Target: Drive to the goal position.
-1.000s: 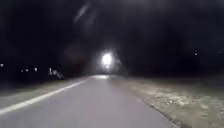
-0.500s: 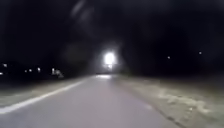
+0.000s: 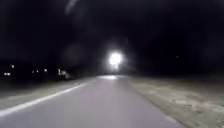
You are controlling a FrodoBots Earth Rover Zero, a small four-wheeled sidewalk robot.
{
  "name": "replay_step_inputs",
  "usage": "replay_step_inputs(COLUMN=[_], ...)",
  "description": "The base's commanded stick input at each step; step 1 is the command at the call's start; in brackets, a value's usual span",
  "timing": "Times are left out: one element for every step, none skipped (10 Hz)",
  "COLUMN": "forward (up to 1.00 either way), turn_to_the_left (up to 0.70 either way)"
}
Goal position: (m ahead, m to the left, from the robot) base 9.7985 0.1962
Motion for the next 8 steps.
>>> replay_step_inputs(forward=[1.0,1.0,1.0,1.0,1.0,1.0,1.0,1.0], turn_to_the_left=[0.0,0.0,0.0,0.0,0.0,0.0,0.0,0.0])
